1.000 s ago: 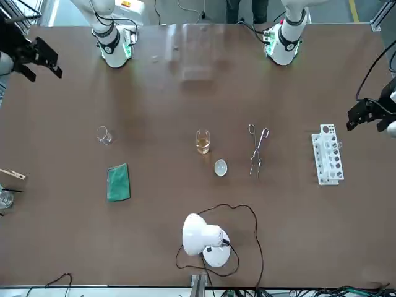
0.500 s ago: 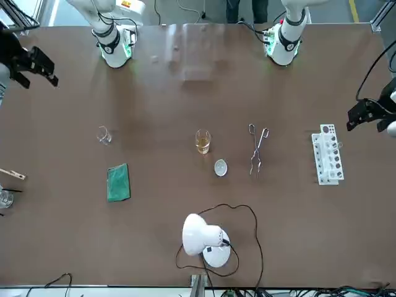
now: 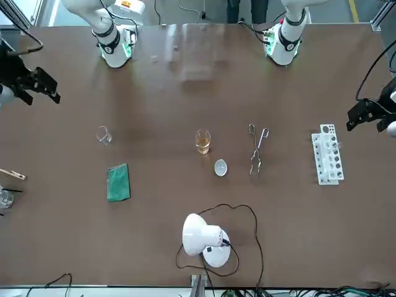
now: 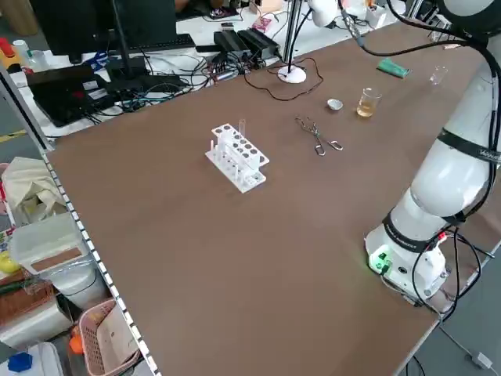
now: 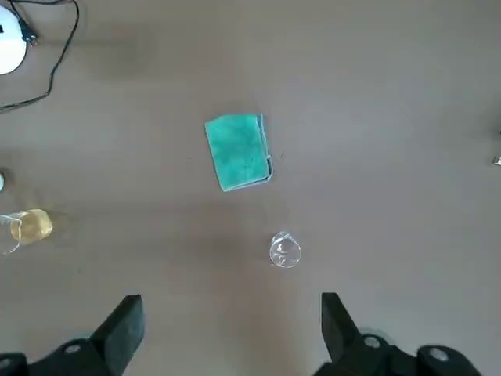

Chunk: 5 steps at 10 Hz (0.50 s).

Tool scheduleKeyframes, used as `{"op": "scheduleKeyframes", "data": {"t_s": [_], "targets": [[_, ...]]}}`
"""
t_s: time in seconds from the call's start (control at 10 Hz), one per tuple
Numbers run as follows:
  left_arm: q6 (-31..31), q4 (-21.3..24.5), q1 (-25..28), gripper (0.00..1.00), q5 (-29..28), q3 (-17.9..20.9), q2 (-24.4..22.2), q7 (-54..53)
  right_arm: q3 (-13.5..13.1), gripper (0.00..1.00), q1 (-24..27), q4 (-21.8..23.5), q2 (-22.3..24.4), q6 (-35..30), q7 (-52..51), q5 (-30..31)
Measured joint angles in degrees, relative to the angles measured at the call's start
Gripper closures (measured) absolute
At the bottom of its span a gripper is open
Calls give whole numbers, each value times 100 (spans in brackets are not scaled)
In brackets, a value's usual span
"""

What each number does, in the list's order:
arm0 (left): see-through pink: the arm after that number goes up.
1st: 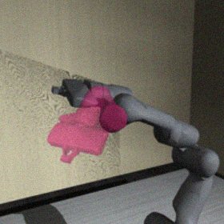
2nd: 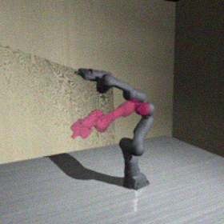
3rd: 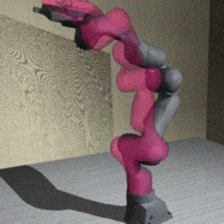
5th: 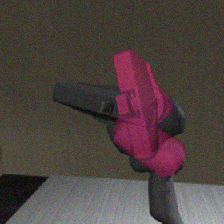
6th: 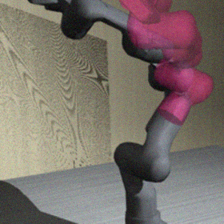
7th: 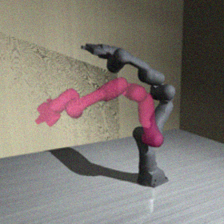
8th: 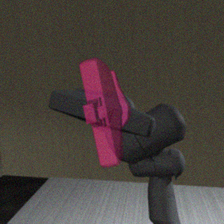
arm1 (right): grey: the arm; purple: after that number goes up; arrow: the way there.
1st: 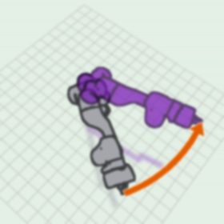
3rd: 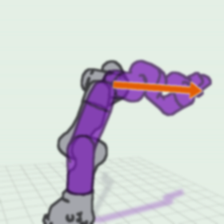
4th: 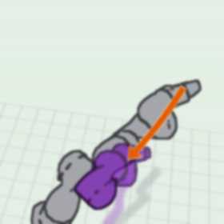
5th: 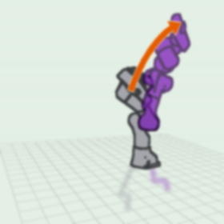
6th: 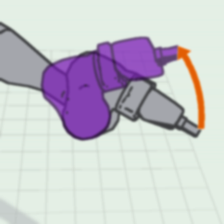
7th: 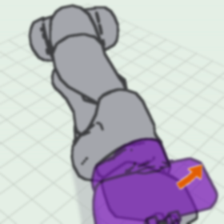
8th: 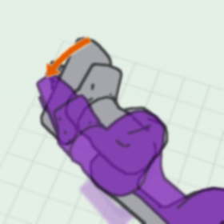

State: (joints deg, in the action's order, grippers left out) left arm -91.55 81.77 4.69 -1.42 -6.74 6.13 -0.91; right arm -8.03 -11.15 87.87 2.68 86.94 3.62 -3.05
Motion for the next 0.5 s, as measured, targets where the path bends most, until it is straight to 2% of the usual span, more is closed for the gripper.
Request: {"op": "scheduleKeyframes", "data": {"t_s": [0.1,0.2,0.3,0.4,0.5], "targets": [[0,0,-3,0,0,-3,0,0,42,0,70,-2,-23,-3,1,2],[1,0,-4,0,0,-6,0,0,324,0,399,-2,-45,-4,0,3],[2,0,-4,0,0,-8,0,0,822,0,899,-5,-63,-4,-2,5],[2,0,-5,0,0,-10,0,0,1073,0,1100,-17,-71,-4,-1,11],[2,0,-6,0,0,-11,0,0,1146,0,1127,-34,-72,-4,3,16]]}}
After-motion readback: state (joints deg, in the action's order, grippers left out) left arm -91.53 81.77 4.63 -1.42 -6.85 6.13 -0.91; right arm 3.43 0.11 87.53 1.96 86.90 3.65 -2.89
